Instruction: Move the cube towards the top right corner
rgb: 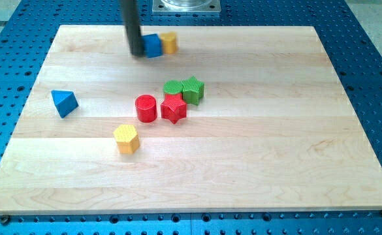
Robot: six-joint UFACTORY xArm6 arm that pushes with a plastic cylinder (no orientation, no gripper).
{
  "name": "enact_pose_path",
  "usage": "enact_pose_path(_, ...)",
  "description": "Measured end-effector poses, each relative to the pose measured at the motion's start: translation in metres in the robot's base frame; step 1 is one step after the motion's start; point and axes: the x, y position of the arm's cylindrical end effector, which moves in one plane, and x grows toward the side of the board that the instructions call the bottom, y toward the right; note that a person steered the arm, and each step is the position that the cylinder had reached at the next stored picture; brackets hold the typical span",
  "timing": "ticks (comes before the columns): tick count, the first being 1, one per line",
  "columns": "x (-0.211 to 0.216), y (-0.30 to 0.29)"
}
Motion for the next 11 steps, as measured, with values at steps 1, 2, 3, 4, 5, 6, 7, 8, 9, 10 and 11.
enact_pose_path(1, 0.001, 0.084)
enact_pose_path(2, 0.0, 0.043)
enact_pose_path(3, -0.039, 0.007)
enact_pose_path(4, -0.044, 0.063)
enact_pose_path(5, -0.025, 0.139)
enact_pose_path(6, -0.011, 0.137)
enact_pose_path(7, 0.016, 0.124)
enact_pose_path(8, 0.007, 0.2)
enact_pose_path(9, -0.01, 0.237)
enact_pose_path(10, -0.009, 0.195)
enact_pose_path(11, -0.045, 0.226)
